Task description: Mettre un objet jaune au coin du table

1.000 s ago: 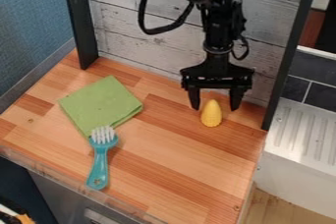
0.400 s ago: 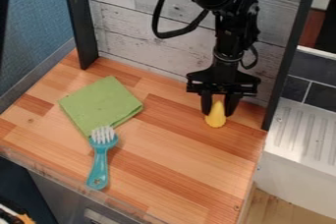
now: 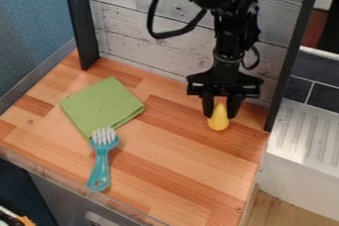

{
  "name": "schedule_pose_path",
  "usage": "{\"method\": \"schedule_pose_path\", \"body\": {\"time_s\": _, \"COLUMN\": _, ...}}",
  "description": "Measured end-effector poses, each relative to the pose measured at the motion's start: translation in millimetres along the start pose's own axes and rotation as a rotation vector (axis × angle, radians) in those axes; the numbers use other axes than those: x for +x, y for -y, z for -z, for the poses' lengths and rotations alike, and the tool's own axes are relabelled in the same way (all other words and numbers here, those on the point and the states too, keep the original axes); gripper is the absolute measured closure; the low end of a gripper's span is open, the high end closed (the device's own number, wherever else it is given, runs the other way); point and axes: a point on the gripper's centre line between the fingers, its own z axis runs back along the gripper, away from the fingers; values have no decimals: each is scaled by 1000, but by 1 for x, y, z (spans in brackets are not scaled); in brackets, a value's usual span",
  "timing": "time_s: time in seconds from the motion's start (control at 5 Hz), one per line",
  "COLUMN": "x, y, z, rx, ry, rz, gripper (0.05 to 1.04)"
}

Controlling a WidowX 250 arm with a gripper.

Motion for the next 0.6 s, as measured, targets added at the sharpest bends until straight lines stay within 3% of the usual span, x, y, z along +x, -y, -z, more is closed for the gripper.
{"method": "schedule_pose_path", "body": {"time_s": 0.4, "x": -34, "y": 6, "z": -34, "rx": -40, "ry": 40, "rz": 40, "gripper": 632}}
{"method": "schedule_pose_path", "body": {"time_s": 0.6, "x": -60, "y": 4, "z": -37, "rx": -64, "ry": 26, "rz": 52, "gripper": 632}}
